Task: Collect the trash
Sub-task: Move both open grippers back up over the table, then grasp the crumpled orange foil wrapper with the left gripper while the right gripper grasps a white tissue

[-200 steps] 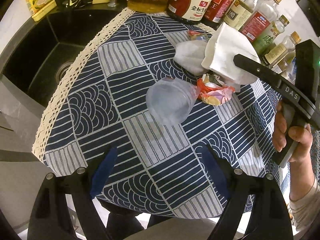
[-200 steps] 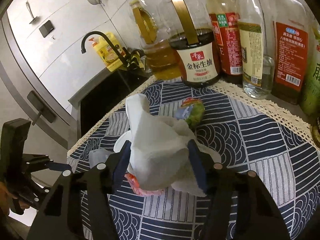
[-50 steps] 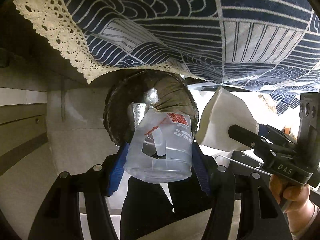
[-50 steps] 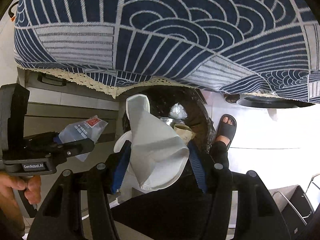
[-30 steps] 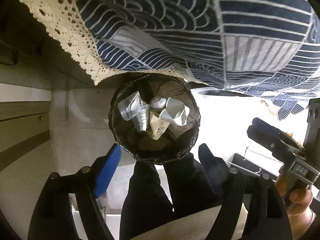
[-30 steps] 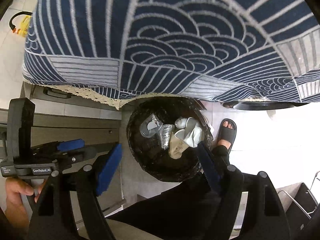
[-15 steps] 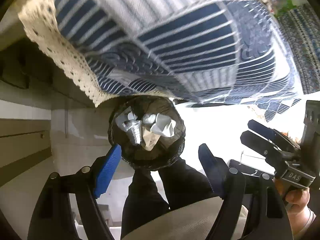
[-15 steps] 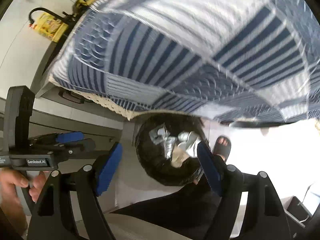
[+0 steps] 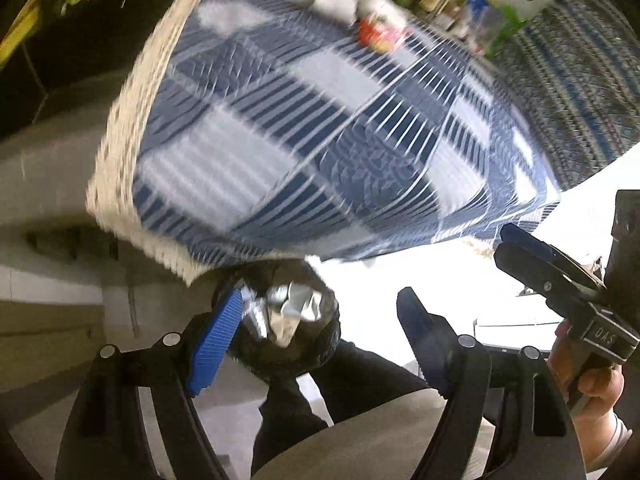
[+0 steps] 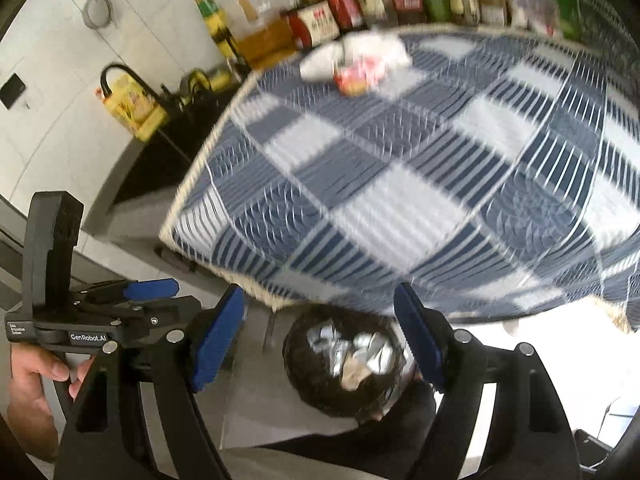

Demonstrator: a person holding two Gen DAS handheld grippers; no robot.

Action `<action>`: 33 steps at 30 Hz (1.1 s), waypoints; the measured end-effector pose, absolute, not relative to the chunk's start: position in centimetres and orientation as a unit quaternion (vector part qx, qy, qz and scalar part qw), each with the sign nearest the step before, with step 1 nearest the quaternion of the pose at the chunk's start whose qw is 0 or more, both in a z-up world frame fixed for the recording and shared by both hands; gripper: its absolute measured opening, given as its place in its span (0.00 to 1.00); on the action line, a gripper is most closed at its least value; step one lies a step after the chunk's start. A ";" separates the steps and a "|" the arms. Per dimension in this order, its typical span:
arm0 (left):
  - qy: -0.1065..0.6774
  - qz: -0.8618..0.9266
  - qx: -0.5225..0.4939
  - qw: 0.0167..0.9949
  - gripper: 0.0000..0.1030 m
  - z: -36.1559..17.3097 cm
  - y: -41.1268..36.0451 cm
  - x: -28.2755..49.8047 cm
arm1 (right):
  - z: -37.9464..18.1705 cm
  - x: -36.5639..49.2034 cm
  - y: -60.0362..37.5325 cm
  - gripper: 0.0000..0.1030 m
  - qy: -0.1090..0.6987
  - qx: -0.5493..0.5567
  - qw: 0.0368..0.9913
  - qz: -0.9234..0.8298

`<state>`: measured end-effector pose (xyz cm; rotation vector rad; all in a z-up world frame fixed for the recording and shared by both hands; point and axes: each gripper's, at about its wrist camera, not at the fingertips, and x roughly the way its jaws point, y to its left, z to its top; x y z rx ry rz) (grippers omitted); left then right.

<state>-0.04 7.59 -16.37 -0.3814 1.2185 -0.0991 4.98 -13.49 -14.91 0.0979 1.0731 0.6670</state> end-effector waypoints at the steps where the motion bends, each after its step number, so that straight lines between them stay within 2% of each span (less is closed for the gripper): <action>1: 0.562 -0.049 -0.175 0.807 0.75 -15.6 7.5 0.4 | -14.4 5.1 -13.6 0.74 0.496 0.046 0.809 0.311; 5: 0.540 -0.055 -0.166 0.823 0.75 -13.3 7.2 2.0 | -12.2 6.7 -14.3 0.74 0.471 0.047 0.826 0.306; 9: 0.522 -0.057 -0.164 0.835 0.75 -11.6 6.9 3.8 | -10.9 9.2 -15.4 0.81 0.461 0.059 0.829 0.311; 18: 0.503 -0.044 -0.145 0.851 0.75 -9.3 4.5 11.1 | -9.6 16.3 -17.9 0.88 0.448 0.073 0.828 0.329; 33: 0.551 0.019 -0.124 0.825 0.75 -13.4 1.4 24.5 | -12.2 29.0 -20.6 0.88 0.469 0.069 0.793 0.382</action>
